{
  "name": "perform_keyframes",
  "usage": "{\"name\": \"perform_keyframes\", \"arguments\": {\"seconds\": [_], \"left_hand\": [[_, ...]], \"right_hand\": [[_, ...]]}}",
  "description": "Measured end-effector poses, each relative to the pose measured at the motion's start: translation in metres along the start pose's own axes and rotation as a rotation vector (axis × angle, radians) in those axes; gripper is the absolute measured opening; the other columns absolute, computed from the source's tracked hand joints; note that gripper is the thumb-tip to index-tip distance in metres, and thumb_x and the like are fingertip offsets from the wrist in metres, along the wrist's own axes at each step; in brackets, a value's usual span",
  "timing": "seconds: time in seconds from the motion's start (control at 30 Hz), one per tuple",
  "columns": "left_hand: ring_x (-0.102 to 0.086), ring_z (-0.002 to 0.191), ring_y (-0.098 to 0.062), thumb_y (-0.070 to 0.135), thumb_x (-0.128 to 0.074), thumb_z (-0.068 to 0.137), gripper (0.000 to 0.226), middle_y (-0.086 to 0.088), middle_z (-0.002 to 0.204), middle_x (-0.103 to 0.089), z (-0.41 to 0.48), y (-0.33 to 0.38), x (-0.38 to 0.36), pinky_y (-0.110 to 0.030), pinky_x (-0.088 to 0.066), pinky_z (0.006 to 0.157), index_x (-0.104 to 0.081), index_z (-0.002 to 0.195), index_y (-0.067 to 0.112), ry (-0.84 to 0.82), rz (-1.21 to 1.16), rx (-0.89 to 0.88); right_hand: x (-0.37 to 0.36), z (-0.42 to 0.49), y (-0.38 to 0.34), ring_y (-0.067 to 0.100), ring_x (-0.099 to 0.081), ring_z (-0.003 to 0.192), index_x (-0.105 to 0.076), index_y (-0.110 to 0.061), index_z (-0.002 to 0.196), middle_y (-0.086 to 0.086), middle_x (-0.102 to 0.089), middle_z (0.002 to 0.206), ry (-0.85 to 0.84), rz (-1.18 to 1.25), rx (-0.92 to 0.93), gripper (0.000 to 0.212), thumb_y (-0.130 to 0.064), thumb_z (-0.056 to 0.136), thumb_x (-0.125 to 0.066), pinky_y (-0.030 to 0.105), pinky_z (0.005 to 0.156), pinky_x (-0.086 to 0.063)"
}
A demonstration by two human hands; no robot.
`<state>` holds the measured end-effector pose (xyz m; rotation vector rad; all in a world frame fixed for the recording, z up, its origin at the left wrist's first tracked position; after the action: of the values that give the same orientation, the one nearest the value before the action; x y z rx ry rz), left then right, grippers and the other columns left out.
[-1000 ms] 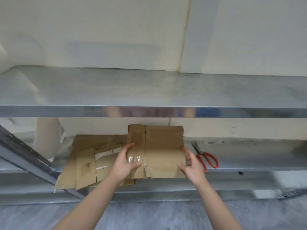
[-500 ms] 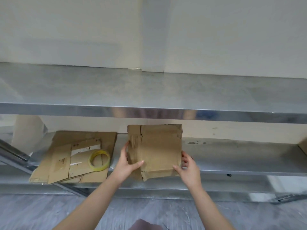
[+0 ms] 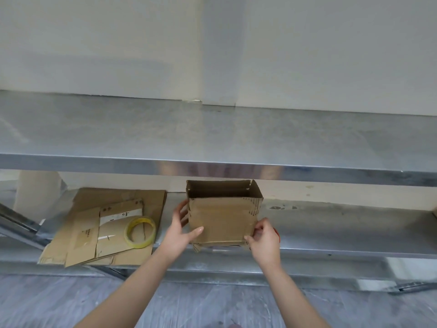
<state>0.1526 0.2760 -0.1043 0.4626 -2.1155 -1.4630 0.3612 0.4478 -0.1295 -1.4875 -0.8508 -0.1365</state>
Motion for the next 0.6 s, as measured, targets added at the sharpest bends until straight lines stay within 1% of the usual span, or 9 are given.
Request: {"name": "perform_keyframes", "arguments": {"seconds": [0.07, 0.1, 0.17, 0.23, 0.33, 0.4, 0.5, 0.57, 0.6], "left_hand": [[-0.04, 0.131, -0.01, 0.047, -0.079, 0.067, 0.095, 0.011, 0.142, -0.039, 0.002, -0.003, -0.005, -0.033, -0.038, 0.108, -0.012, 0.135, 0.052, -0.022, 0.005, 0.023], [-0.04, 0.129, -0.008, 0.048, -0.079, 0.067, 0.094, 0.013, 0.141, -0.039, 0.003, -0.004, -0.008, -0.03, -0.038, 0.106, -0.012, 0.133, 0.054, -0.03, 0.013, 0.024], [-0.038, 0.126, -0.003, 0.047, -0.078, 0.071, 0.091, 0.018, 0.14, -0.037, 0.007, -0.005, -0.011, -0.025, -0.036, 0.102, -0.01, 0.129, 0.06, -0.031, 0.05, 0.014], [-0.036, 0.124, 0.0, 0.044, -0.079, 0.074, 0.089, 0.021, 0.138, -0.035, 0.013, -0.002, -0.013, -0.023, -0.036, 0.099, -0.01, 0.126, 0.063, -0.019, 0.084, -0.011], [-0.038, 0.124, 0.002, 0.038, -0.079, 0.075, 0.085, 0.021, 0.138, -0.035, 0.018, 0.003, -0.022, -0.008, -0.039, 0.09, -0.014, 0.121, 0.067, -0.026, 0.086, -0.04], [-0.041, 0.12, 0.005, 0.035, -0.08, 0.075, 0.086, 0.024, 0.135, -0.037, 0.017, 0.003, -0.031, -0.001, -0.041, 0.081, -0.015, 0.118, 0.072, -0.036, 0.068, -0.042], [-0.043, 0.117, 0.008, 0.032, -0.081, 0.074, 0.089, 0.035, 0.13, -0.035, 0.017, 0.006, -0.048, -0.001, -0.044, 0.081, -0.016, 0.118, 0.074, -0.038, 0.044, -0.059], [-0.044, 0.122, 0.005, 0.029, -0.081, 0.075, 0.089, 0.034, 0.132, -0.035, 0.019, 0.01, -0.06, -0.004, -0.043, 0.085, -0.017, 0.121, 0.07, -0.041, 0.042, -0.072], [-0.044, 0.124, 0.003, 0.028, -0.081, 0.075, 0.089, 0.033, 0.133, -0.036, 0.021, 0.013, -0.066, -0.005, -0.043, 0.088, -0.018, 0.122, 0.068, -0.044, 0.046, -0.076]], "right_hand": [[0.001, 0.0, 0.005, 0.01, -0.065, 0.082, -0.048, -0.024, 0.085, -0.007, -0.064, 0.088, -0.007, -0.013, -0.013, 0.04, -0.006, 0.072, -0.082, 0.021, 0.071, -0.053], [0.002, 0.0, 0.008, 0.007, -0.063, 0.08, -0.048, -0.025, 0.084, -0.01, -0.063, 0.087, 0.0, -0.019, -0.021, 0.04, -0.008, 0.072, -0.083, 0.019, 0.069, -0.051], [0.005, -0.001, 0.014, -0.001, -0.06, 0.077, -0.048, -0.027, 0.081, -0.016, -0.061, 0.083, 0.03, -0.025, -0.032, 0.041, -0.01, 0.071, -0.084, 0.01, 0.061, -0.042], [0.008, 0.0, 0.019, -0.004, -0.057, 0.078, -0.049, -0.026, 0.082, -0.016, -0.061, 0.082, 0.052, -0.012, -0.039, 0.04, -0.01, 0.071, -0.084, 0.01, 0.06, -0.039], [0.016, 0.004, 0.026, -0.003, -0.057, 0.08, -0.053, -0.024, 0.087, -0.014, -0.061, 0.086, 0.062, 0.002, -0.043, 0.038, -0.009, 0.071, -0.084, 0.008, 0.059, -0.042], [0.022, 0.006, 0.032, -0.006, -0.057, 0.08, -0.055, -0.024, 0.092, -0.01, -0.064, 0.089, 0.041, 0.01, -0.051, 0.04, -0.007, 0.071, -0.084, 0.002, 0.059, -0.042], [0.036, 0.012, 0.041, 0.003, -0.063, 0.083, -0.055, -0.023, 0.1, -0.005, -0.066, 0.094, 0.016, 0.016, -0.063, 0.043, -0.006, 0.072, -0.083, 0.003, 0.066, -0.041], [0.047, 0.019, 0.044, 0.011, -0.065, 0.088, -0.053, -0.025, 0.104, -0.005, -0.067, 0.096, -0.001, 0.017, -0.055, 0.046, -0.007, 0.073, -0.082, 0.006, 0.069, -0.043], [0.052, 0.022, 0.046, 0.013, -0.066, 0.09, -0.052, -0.026, 0.103, -0.005, -0.067, 0.096, -0.006, 0.022, -0.05, 0.046, -0.006, 0.073, -0.082, 0.004, 0.067, -0.043]]}}
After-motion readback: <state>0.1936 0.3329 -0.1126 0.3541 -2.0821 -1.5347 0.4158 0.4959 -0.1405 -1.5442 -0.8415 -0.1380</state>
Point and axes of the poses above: each hand's wrist, its own z-axis towards the middle knuckle, its own x-axis out of the back of the hand, y = z × x, the point moved 9 cm from there along z, towards the middle knuckle
